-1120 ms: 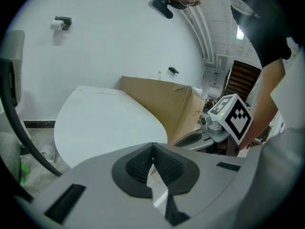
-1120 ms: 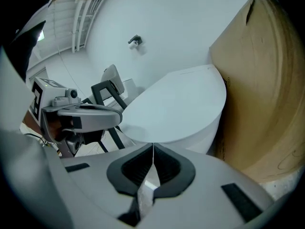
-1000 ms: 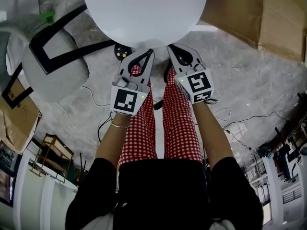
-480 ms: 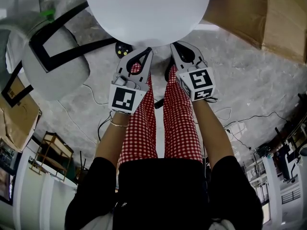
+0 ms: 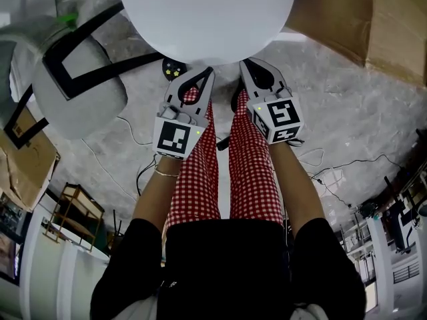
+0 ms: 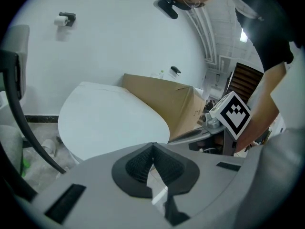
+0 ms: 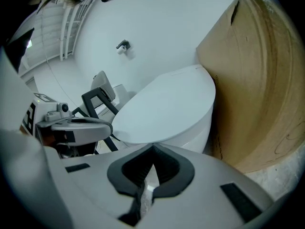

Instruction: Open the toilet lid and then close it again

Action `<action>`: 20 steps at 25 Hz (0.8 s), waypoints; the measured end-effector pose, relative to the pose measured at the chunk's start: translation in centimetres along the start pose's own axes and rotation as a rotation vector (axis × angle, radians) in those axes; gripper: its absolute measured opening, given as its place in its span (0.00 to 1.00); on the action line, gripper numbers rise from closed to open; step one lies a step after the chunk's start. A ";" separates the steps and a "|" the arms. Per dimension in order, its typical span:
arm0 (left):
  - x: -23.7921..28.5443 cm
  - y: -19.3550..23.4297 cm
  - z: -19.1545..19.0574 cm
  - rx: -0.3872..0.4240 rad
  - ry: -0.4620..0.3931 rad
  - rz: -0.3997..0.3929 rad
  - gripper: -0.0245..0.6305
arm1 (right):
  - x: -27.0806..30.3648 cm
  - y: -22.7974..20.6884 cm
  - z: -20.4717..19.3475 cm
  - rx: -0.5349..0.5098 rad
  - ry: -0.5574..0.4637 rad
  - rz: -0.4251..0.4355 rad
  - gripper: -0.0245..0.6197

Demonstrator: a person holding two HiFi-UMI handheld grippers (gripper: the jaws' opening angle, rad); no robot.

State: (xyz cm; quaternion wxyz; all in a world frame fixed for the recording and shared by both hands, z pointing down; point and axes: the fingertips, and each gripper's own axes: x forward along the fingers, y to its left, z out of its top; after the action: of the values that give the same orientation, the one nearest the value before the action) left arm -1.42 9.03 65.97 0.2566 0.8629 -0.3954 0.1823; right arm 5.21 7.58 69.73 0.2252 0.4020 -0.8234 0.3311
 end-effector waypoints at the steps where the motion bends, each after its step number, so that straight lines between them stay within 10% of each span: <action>1: 0.0 -0.1 0.1 -0.002 -0.002 -0.003 0.04 | -0.1 0.1 0.1 0.001 -0.003 0.000 0.07; 20: -0.5 -1.9 -0.1 0.028 0.051 -0.057 0.04 | -2.4 1.5 2.8 -0.033 -0.027 0.052 0.07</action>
State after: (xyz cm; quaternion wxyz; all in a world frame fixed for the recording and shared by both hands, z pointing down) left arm -0.28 10.48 65.21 0.2597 0.8723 -0.3615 0.2022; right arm 5.12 7.42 65.74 0.2118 0.3810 -0.8421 0.3177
